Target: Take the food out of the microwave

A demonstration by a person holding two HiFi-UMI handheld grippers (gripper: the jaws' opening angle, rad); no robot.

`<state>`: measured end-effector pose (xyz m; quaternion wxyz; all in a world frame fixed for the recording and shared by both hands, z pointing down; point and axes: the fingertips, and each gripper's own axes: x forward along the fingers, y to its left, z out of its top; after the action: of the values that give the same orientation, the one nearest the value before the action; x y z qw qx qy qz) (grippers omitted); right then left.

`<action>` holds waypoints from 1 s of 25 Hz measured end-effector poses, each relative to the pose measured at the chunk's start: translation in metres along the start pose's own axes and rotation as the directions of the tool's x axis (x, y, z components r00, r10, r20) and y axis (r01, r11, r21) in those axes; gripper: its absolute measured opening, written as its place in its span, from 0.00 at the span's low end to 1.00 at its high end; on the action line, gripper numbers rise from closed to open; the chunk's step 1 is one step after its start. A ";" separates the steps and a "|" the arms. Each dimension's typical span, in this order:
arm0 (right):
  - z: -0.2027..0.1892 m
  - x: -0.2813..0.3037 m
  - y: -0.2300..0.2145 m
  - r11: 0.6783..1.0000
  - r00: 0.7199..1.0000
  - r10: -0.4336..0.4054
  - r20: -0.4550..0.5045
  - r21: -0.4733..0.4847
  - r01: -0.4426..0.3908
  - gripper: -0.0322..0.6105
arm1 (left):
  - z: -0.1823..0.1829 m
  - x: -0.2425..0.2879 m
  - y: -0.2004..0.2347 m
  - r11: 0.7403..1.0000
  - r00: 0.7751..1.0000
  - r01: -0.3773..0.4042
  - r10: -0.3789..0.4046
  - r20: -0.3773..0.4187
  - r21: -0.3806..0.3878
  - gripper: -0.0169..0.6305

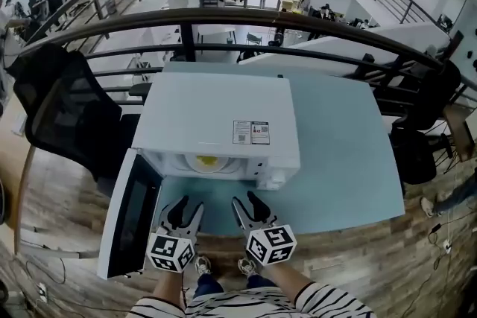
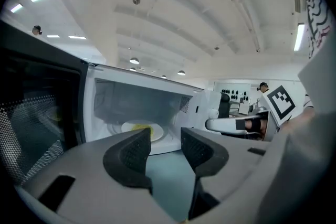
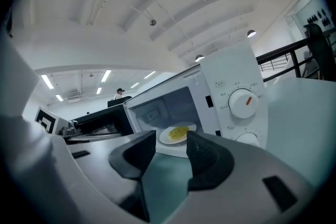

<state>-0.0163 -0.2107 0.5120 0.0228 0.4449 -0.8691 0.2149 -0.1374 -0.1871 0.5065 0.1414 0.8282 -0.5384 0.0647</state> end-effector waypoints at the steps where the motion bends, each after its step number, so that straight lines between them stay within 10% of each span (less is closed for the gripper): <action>1: 0.001 0.005 0.001 1.000 1.000 -0.010 0.002 0.003 0.010 0.32 | 0.000 0.003 0.005 1.000 1.000 0.006 -0.006 -0.002 0.000 0.27; 25: -0.042 0.098 -0.018 0.987 0.991 -0.132 0.005 0.095 0.131 0.33 | -0.026 0.087 0.096 0.999 1.000 -0.019 0.019 -0.013 -0.048 0.27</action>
<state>-0.0680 -0.2783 0.5788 0.0111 0.5032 -0.8267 0.2515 -0.1878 -0.2916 0.5695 0.1640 0.8190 -0.5467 0.0585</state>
